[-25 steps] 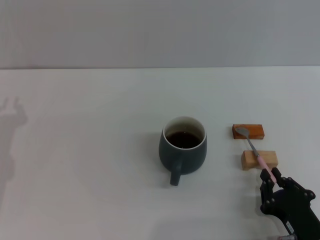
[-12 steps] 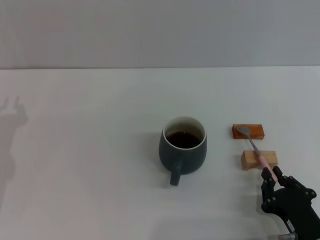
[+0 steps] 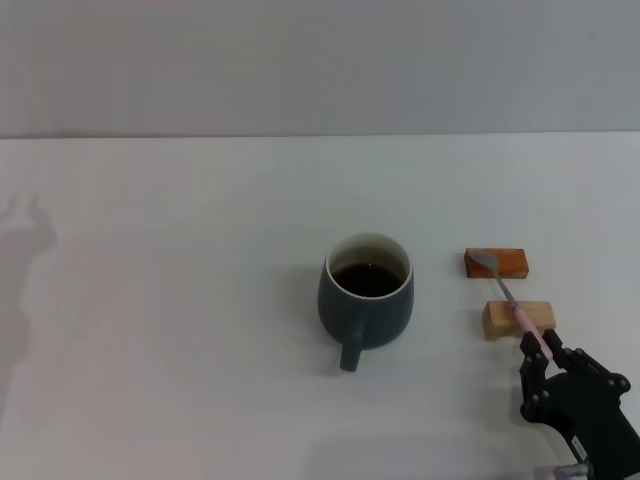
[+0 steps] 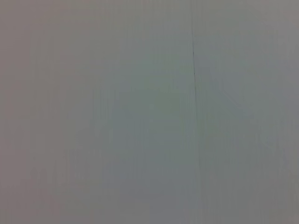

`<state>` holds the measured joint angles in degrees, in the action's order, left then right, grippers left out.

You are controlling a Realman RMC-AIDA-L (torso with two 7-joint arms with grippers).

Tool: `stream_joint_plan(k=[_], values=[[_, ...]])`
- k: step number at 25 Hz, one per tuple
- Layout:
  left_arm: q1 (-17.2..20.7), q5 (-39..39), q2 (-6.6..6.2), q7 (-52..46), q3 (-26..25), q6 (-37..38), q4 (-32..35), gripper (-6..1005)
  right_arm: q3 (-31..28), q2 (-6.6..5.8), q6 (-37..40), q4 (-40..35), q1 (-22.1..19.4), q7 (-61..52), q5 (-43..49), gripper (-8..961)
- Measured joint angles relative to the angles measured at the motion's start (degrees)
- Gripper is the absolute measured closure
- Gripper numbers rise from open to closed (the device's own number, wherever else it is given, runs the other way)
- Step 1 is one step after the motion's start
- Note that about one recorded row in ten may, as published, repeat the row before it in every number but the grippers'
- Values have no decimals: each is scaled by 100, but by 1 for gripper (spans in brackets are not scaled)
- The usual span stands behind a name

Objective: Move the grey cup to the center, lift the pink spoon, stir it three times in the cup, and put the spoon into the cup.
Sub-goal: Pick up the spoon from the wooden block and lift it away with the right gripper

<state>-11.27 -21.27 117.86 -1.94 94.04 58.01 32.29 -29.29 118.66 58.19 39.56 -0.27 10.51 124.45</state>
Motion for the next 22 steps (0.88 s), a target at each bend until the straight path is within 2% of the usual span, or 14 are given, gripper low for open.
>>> stream_joint_plan(k=[7, 12, 14, 15, 16, 17, 19, 20, 21, 22], values=[[-21, 0, 0, 0, 0, -18, -18, 784, -157, -11, -27, 237, -72, 494, 0, 796], [-39, -2, -6, 8, 0, -36, -26, 783, -287, -80, -151, 618, -183, 872, 0, 795], [-68, 0, -7, 17, 0, -49, -49, 784, -441, -172, -427, 1030, -297, 1222, 0, 795], [-88, -2, -8, 19, 0, -55, -68, 784, -441, -172, -427, 1030, -297, 1222, 0, 795], [-109, -4, -8, 20, 0, -59, -88, 784, -562, -258, -659, 1411, -410, 1510, 0, 795], [-125, -9, -8, 20, 0, -61, -105, 784, -562, -258, -659, 1411, -410, 1510, 0, 795], [-125, -9, -8, 20, 0, -61, -105, 785, -758, -385, -1040, 2052, -581, 1957, 0, 795], [-162, -17, -10, 17, 0, -63, -151, 785, -758, -385, -1040, 2052, -581, 1957, 0, 795], [-214, -25, -9, 11, -1, -64, -232, 785, -918, -451, -1390, 2519, -698, 2274, 9, 795], [-214, -25, -9, 11, -1, -64, -232, 785, -918, -451, -1390, 2519, -698, 2274, 9, 795]])
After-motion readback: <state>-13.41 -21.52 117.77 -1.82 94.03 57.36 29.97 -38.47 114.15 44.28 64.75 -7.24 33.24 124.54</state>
